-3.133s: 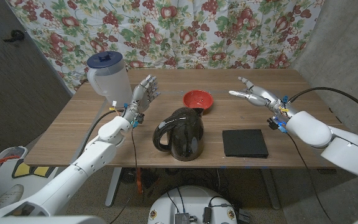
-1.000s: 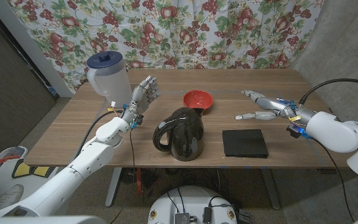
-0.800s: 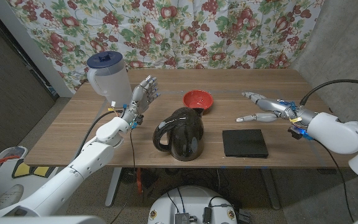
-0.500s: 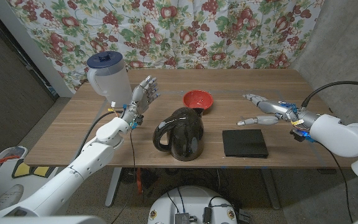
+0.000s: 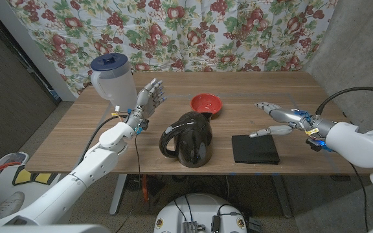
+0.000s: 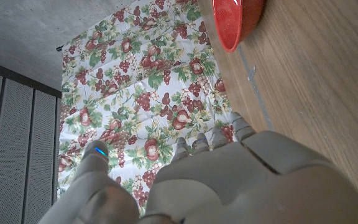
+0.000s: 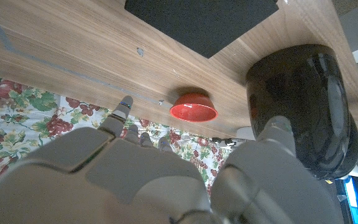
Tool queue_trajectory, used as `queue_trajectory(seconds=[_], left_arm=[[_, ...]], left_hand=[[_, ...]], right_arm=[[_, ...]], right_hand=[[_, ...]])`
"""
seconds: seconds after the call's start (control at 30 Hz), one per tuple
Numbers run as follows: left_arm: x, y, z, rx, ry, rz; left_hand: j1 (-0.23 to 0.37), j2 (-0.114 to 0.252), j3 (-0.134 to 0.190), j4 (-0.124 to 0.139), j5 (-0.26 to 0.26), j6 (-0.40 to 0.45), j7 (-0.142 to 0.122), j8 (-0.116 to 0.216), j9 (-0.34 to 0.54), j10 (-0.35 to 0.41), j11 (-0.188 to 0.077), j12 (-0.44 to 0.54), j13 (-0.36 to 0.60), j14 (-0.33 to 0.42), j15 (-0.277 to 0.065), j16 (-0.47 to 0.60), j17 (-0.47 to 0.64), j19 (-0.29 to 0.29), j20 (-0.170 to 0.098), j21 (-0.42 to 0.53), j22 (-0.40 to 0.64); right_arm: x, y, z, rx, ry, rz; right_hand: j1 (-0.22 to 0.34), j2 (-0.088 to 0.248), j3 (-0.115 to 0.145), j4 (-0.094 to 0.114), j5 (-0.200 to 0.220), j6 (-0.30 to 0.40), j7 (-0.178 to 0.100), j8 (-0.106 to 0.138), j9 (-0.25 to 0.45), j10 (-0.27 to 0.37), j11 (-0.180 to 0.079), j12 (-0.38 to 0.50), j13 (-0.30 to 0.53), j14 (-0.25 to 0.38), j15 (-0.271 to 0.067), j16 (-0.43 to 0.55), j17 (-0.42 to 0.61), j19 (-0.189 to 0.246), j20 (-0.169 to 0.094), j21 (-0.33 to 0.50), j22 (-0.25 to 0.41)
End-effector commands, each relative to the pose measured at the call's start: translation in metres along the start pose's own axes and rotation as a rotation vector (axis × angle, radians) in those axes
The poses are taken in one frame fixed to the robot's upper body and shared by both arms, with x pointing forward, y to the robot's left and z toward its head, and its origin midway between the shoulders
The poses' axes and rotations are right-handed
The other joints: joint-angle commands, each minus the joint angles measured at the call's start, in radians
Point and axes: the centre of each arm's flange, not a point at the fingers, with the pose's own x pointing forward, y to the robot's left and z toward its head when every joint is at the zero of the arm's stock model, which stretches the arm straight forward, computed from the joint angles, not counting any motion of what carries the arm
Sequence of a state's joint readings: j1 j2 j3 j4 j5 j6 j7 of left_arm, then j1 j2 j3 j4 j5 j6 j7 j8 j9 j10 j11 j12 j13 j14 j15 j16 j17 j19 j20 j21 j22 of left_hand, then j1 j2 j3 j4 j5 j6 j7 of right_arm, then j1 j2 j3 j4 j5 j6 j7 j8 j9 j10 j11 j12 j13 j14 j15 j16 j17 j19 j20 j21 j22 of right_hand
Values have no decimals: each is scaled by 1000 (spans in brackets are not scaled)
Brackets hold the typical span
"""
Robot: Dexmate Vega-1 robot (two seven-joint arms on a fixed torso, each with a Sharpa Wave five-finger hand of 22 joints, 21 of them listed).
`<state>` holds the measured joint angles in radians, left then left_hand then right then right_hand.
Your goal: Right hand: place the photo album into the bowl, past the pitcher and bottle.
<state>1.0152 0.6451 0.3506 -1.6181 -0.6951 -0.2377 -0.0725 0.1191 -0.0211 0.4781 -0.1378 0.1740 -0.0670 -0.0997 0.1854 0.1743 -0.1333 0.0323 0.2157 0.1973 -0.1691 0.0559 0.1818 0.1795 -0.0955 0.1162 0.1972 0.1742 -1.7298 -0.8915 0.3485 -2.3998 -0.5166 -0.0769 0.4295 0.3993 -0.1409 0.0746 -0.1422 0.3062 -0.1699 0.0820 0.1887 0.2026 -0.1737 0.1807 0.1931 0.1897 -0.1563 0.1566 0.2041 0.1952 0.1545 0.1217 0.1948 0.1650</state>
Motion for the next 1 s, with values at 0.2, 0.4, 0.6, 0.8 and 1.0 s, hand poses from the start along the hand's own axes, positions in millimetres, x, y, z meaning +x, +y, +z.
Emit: queue_trajectory(seconds=[0.2, 0.4, 0.6, 0.8, 1.0], left_arm=[[-4, 3, -4, -7, 5, 8], [-4, 2, -5, -9, 5, 9], [-5, 1, -5, -8, 7, 10], [-6, 0, -6, -9, 9, 12], [-7, -1, -7, -12, 10, 13]], left_hand=[[5, -1, -2, -1, 2, 5, -4, 3, 5, 0, 5, 4, 2, -19, 7, 4, 1, -1, 4, -4, 2], [5, -1, -2, -1, 2, 5, -3, 3, 5, 0, 4, 4, 2, -19, 7, 4, 1, 0, 4, -4, 2], [5, -1, -3, 0, 2, 6, -4, 3, 5, 0, 6, 4, 2, -19, 7, 4, 1, 0, 4, -4, 2], [5, -1, -3, 0, 3, 6, -4, 3, 5, 1, 6, 4, 2, -19, 6, 4, 1, 0, 4, -4, 2], [5, -1, -4, 0, 3, 7, -4, 3, 5, 1, 5, 4, 2, -20, 6, 4, 1, 0, 4, -4, 2]], right_arm=[[0, 3, 4, -133, 6, 105], [1, 5, 6, -204, 15, 128], [2, 8, 5, -237, 25, 151], [2, 10, 5, -257, 35, 142], [3, 14, 6, -277, 48, 151]], right_hand=[[36, 11, -16, 3, 16, -205, 52, 2, 2, -124, -28, -12, 4, -99, -35, -24, 4, -69, -43, -22, 3], [44, 20, -20, 7, 19, -221, 54, 1, 1, -167, -43, -16, 5, -143, -50, -27, 5, -112, -50, -24, 4], [49, 25, -22, 9, 21, -236, 54, -2, 1, -186, -41, -15, 5, -160, -49, -26, 6, -137, -51, -26, 4], [53, 27, -27, 12, 22, -266, 54, -8, 0, -192, -29, -9, 5, -162, -37, -19, 6, -138, -49, -18, 3], [58, 26, -32, 12, 24, -284, 78, -7, 0, -206, -8, -9, 4, -174, -17, -18, 6, -143, -36, -16, 3]])
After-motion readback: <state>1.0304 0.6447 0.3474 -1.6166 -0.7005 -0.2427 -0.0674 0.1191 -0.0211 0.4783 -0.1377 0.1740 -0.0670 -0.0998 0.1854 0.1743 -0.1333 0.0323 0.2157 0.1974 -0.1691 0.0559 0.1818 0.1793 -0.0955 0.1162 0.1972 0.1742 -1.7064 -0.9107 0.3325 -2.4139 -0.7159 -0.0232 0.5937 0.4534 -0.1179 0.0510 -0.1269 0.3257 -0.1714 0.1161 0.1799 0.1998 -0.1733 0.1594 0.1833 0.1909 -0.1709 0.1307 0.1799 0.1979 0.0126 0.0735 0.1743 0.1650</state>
